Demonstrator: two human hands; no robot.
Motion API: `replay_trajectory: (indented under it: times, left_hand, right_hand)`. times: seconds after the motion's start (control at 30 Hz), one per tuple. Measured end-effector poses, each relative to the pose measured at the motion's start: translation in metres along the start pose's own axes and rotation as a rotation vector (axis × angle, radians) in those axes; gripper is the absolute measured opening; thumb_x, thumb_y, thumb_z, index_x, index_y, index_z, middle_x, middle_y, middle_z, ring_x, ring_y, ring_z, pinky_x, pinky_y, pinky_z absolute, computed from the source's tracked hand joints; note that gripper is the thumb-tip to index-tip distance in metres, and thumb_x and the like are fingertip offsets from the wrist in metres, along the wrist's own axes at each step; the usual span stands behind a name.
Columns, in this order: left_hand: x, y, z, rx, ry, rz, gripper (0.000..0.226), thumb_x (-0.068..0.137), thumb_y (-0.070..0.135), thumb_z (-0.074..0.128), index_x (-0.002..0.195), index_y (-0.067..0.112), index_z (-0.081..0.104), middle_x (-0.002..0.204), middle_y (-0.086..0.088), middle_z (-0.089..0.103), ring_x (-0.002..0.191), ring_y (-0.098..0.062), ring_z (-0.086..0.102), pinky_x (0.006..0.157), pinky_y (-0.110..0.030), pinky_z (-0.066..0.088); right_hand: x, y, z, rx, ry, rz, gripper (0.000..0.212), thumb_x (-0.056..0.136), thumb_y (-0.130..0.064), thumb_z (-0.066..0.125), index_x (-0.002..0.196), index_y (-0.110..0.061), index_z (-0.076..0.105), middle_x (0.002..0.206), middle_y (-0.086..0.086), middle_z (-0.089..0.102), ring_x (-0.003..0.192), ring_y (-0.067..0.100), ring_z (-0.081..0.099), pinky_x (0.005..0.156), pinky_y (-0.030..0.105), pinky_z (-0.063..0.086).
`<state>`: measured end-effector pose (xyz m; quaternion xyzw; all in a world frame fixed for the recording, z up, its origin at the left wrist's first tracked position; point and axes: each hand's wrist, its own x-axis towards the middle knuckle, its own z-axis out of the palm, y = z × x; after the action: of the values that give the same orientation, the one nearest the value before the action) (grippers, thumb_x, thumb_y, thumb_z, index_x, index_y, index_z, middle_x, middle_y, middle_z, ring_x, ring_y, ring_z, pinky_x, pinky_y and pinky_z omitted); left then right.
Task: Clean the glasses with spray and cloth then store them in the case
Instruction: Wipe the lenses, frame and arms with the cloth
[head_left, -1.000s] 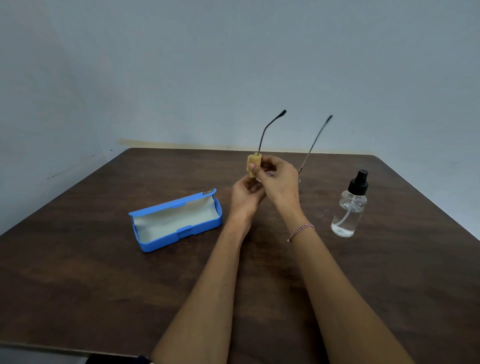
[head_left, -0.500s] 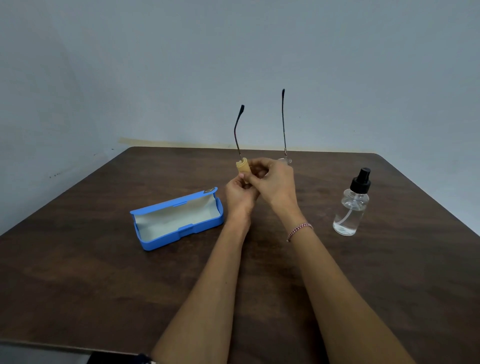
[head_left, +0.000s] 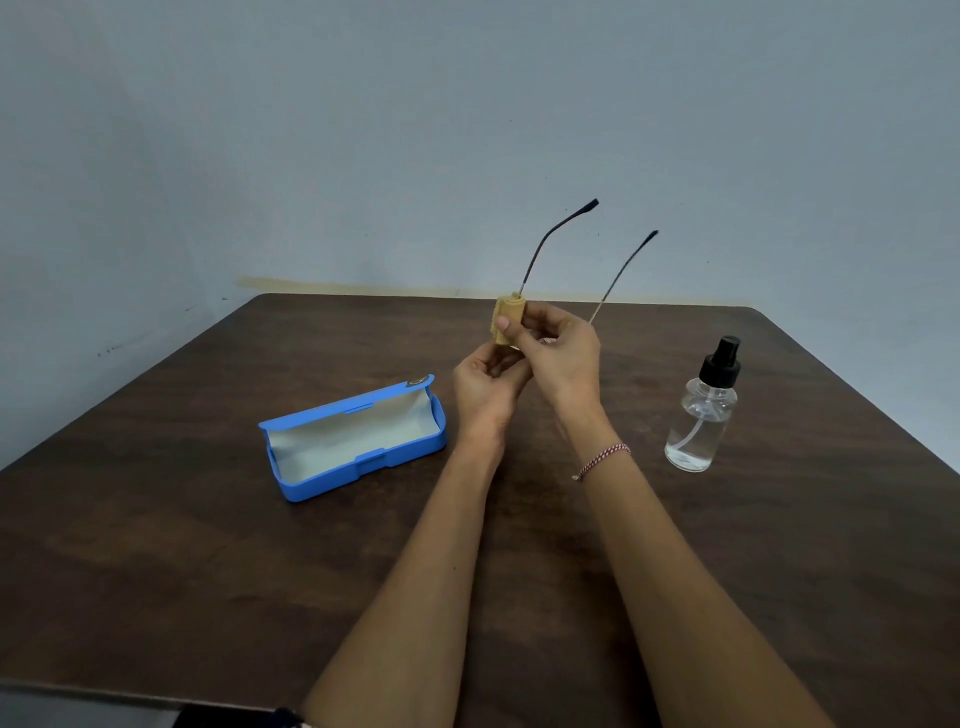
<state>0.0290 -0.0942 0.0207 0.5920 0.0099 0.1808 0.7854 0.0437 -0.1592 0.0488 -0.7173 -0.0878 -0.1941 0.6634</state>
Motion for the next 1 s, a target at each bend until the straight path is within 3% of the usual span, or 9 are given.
replay_trajectory:
  times: [0.17, 0.33, 0.47, 0.57, 0.67, 0.77, 0.83, 0.93, 1.0]
  left_hand:
    - [0.000, 0.001, -0.002, 0.052, 0.071, 0.021, 0.016, 0.084, 0.007, 0.066, 0.089, 0.021, 0.068, 0.079, 0.009, 0.070, 0.078, 0.000, 0.067, 0.064, -0.011, 0.051]
    - [0.003, -0.005, -0.005, 0.196, 0.140, 0.067, 0.023, 0.080, 0.016, 0.071, 0.102, 0.020, 0.071, 0.091, 0.005, 0.073, 0.091, -0.006, 0.067, 0.082, -0.025, 0.054]
    - [0.000, -0.005, -0.001, 0.258, 0.084, 0.095, 0.042, 0.074, 0.012, 0.077, 0.114, 0.015, 0.066, 0.097, 0.006, 0.069, 0.088, 0.004, 0.062, 0.074, -0.003, 0.045]
    - [-0.001, -0.005, 0.001, 0.303, 0.065, 0.130, 0.049, 0.072, 0.010, 0.078, 0.118, 0.014, 0.063, 0.102, 0.006, 0.068, 0.084, 0.011, 0.056, 0.071, 0.003, 0.041]
    - [0.001, -0.006, 0.000, 0.342, 0.103, 0.147, 0.045, 0.074, 0.012, 0.077, 0.117, 0.014, 0.064, 0.101, 0.009, 0.067, 0.085, 0.009, 0.057, 0.076, 0.000, 0.042]
    - [0.005, -0.009, -0.004, 0.333, 0.161, 0.164, 0.039, 0.076, 0.017, 0.075, 0.114, 0.014, 0.068, 0.103, 0.002, 0.072, 0.097, -0.003, 0.064, 0.092, -0.029, 0.052]
    - [0.006, -0.010, -0.005, 0.325, 0.190, 0.154, 0.038, 0.077, 0.021, 0.074, 0.114, 0.014, 0.068, 0.102, 0.001, 0.073, 0.099, -0.006, 0.065, 0.092, -0.035, 0.053]
    - [0.006, -0.010, -0.005, 0.313, 0.239, 0.170, 0.035, 0.079, 0.020, 0.072, 0.113, 0.013, 0.068, 0.102, 0.001, 0.072, 0.101, -0.008, 0.064, 0.093, -0.034, 0.052]
    - [0.006, -0.010, -0.004, 0.294, 0.259, 0.184, 0.035, 0.081, 0.015, 0.070, 0.116, 0.010, 0.066, 0.106, -0.002, 0.070, 0.101, -0.006, 0.062, 0.088, -0.019, 0.051]
  right_hand:
    - [-0.001, 0.002, 0.004, -0.107, -0.012, -0.025, 0.038, 0.073, -0.027, 0.078, 0.106, -0.009, 0.069, 0.090, 0.004, 0.072, 0.086, 0.011, 0.067, 0.079, 0.021, 0.054]
    - [-0.005, -0.001, 0.003, -0.180, -0.001, -0.071, 0.031, 0.076, -0.029, 0.076, 0.102, -0.013, 0.070, 0.085, -0.007, 0.070, 0.079, 0.000, 0.063, 0.069, 0.006, 0.047]
    - [-0.003, -0.009, -0.003, 0.082, 0.186, -0.021, 0.021, 0.079, -0.022, 0.074, 0.095, -0.008, 0.071, 0.068, -0.009, 0.063, 0.057, -0.009, 0.056, 0.058, 0.008, 0.043]
    - [-0.003, -0.014, -0.009, 0.289, 0.244, 0.018, 0.020, 0.080, -0.013, 0.072, 0.094, 0.001, 0.068, 0.065, -0.002, 0.060, 0.048, -0.010, 0.053, 0.050, 0.004, 0.041]
    - [-0.005, -0.010, -0.005, 0.205, 0.180, 0.028, 0.018, 0.078, -0.016, 0.075, 0.091, -0.006, 0.069, 0.067, -0.007, 0.063, 0.054, -0.010, 0.055, 0.055, 0.007, 0.043]
    - [-0.008, -0.001, 0.005, 0.056, 0.079, 0.060, 0.023, 0.074, -0.025, 0.078, 0.091, -0.013, 0.071, 0.077, -0.005, 0.069, 0.072, 0.000, 0.062, 0.068, 0.018, 0.052]
    - [-0.008, 0.002, 0.007, 0.010, 0.047, 0.062, 0.021, 0.072, -0.028, 0.079, 0.089, -0.019, 0.071, 0.081, -0.006, 0.070, 0.081, 0.007, 0.064, 0.073, 0.020, 0.053]
    - [-0.007, 0.000, 0.006, -0.060, 0.023, 0.021, 0.019, 0.071, -0.029, 0.079, 0.087, -0.021, 0.070, 0.078, -0.009, 0.069, 0.074, 0.001, 0.060, 0.074, 0.021, 0.052]
    - [-0.008, 0.001, 0.007, -0.119, 0.016, -0.001, 0.020, 0.072, -0.030, 0.079, 0.087, -0.020, 0.071, 0.077, -0.010, 0.068, 0.072, 0.000, 0.059, 0.075, 0.021, 0.052]
